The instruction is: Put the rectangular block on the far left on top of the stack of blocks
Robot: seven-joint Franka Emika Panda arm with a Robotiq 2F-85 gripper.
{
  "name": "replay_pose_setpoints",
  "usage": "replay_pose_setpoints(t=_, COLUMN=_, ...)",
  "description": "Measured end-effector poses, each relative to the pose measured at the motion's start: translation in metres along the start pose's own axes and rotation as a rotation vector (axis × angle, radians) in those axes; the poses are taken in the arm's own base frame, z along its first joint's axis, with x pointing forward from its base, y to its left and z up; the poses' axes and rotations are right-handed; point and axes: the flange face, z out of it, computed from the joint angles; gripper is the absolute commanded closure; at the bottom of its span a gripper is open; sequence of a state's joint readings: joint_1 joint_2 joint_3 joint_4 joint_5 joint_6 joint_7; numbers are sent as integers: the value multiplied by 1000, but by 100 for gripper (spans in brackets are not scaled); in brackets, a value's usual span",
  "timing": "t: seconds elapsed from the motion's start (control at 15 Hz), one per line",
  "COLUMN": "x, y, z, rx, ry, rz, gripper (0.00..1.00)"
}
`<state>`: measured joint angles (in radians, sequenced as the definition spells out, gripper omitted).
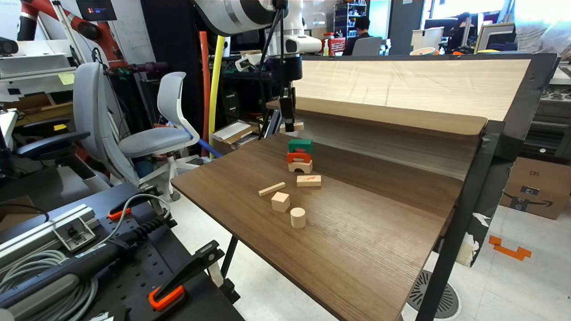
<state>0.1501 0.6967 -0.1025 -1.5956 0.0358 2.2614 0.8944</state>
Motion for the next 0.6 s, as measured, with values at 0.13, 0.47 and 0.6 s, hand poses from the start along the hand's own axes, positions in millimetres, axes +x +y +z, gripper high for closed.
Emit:
replay_pose_setpoints(t=0.13, x=5, y=-1, z=-1, rx=6, ry=-3, rz=22, gripper=92)
replay_pose_setpoints(t=0.47, x=20, y=2, z=5, rx=6, ry=-5, rz=63, gripper=92)
replay_pose_setpoints(t=0.6, x=25, y=4, z=7, rx=0, ry=-11, rz=74, gripper=92)
